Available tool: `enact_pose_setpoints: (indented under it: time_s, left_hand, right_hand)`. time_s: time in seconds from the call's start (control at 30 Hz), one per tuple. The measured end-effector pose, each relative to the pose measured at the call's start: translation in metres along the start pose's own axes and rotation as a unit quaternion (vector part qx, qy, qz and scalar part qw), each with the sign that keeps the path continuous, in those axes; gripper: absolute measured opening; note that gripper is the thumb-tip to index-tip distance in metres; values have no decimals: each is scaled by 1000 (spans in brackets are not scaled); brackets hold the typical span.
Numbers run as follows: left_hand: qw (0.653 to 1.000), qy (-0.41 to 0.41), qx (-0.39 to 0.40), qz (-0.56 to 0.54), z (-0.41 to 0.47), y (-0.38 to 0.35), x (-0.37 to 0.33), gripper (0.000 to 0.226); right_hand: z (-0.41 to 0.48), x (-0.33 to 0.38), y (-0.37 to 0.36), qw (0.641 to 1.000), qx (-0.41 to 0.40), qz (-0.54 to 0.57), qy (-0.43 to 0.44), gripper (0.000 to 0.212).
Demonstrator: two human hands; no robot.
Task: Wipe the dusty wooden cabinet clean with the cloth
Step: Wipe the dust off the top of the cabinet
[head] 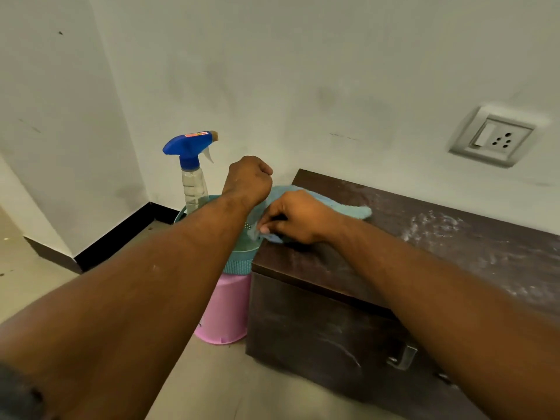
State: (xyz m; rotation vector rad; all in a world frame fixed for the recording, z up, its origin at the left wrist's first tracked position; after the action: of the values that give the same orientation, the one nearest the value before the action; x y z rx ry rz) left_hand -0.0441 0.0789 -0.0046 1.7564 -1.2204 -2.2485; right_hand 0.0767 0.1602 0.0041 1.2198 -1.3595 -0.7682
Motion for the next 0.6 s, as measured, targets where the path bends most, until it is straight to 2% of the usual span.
enact_pose_setpoints:
  time_s: [0.07,0.23,0.37,0.43,0.5,0.6]
  left_hand:
    - [1000,11,-6,7,-1,4,1,25]
    - [999,7,12,39,-8,3,3,26]
    - [998,0,25,51,-10,3,4,25]
    - [998,3,30,55,-9,4,4,23]
    - [997,6,41,67,-9,3,4,22]
    - [987,-3,80,142,-10,-2,5,26]
  right_hand:
    - [-11,0,3,1000,16,12,15,17]
    - [-12,0,-6,990,-120,-7,-74,19]
    - [-35,24,-31,991,-128,15,32,16]
    - [-48,17,-26,992,-114,18,48,16]
    - [-54,2,-15,989,-138,48,-10,16]
    - [-53,-11,-11,975,-178,85,-106,15]
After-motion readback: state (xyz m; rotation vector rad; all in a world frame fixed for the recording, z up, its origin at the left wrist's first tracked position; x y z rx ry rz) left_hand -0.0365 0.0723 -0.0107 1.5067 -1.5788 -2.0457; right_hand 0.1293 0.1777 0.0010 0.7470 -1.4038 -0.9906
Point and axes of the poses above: each hand's wrist, its own z-axis towards the middle knuckle, its own y-axis out of the back of the hand, x = y × z, the point moved 1 cm from there along z, towards the middle knuckle, and after that the axes turned 14 degrees about x, right-handed, at the moved point
